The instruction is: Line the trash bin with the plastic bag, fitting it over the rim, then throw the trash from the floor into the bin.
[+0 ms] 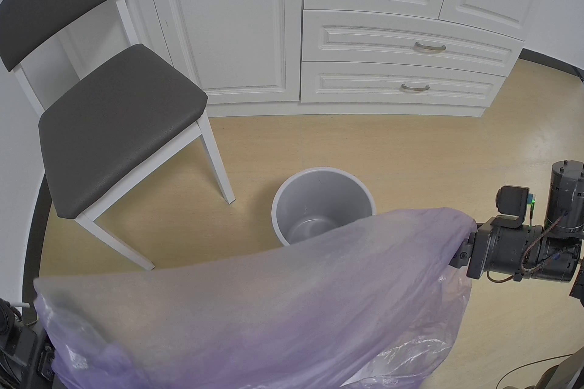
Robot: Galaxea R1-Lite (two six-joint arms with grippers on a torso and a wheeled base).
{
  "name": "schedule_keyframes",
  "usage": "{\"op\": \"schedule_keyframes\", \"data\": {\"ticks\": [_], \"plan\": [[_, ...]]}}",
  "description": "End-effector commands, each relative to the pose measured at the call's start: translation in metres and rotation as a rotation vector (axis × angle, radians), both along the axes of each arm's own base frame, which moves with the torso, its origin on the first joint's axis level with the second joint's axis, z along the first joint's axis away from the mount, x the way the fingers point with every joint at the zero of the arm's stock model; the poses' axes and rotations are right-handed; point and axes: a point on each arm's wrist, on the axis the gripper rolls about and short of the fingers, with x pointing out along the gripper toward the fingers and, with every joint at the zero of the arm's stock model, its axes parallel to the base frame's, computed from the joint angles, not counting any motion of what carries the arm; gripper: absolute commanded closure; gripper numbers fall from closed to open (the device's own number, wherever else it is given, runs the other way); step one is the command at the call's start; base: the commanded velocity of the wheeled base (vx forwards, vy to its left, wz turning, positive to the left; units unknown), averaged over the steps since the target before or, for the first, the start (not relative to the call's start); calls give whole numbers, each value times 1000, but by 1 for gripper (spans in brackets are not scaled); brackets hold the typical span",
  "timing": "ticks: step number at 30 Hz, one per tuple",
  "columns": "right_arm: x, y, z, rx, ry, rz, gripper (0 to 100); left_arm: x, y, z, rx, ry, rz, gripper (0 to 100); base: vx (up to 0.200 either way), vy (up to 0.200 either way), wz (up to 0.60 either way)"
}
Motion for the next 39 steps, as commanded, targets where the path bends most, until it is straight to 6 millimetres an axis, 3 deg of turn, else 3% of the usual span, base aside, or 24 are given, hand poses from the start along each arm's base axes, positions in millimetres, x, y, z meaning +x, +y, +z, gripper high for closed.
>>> {"op": "schedule_keyframes", "data": {"ticks": [1, 2, 3, 11, 24, 39], "plan": [[-1, -1, -1, -4, -2, 1, 0, 0, 0, -1, 5, 3, -1, 100, 0, 0, 0], [-2, -1, -1, -6, -2, 1, 0, 0, 0, -1, 5, 2, 0, 100, 0, 0, 0], [-2, -1, -1, -6, -2, 1, 100, 0, 0, -1, 5, 2, 0, 100, 0, 0, 0], [-7, -4, 2, -5, -27, 2, 100, 2, -2, -1, 11, 4, 11, 100, 0, 0, 0], [2, -9, 15, -10, -81, -140, 100, 42, -27, -9, 75, 101, 215, 100, 0, 0, 0], [6, -9, 24, -11, -119, -221, 100, 69, -41, -10, 78, 147, 386, 100, 0, 0, 0]]}}
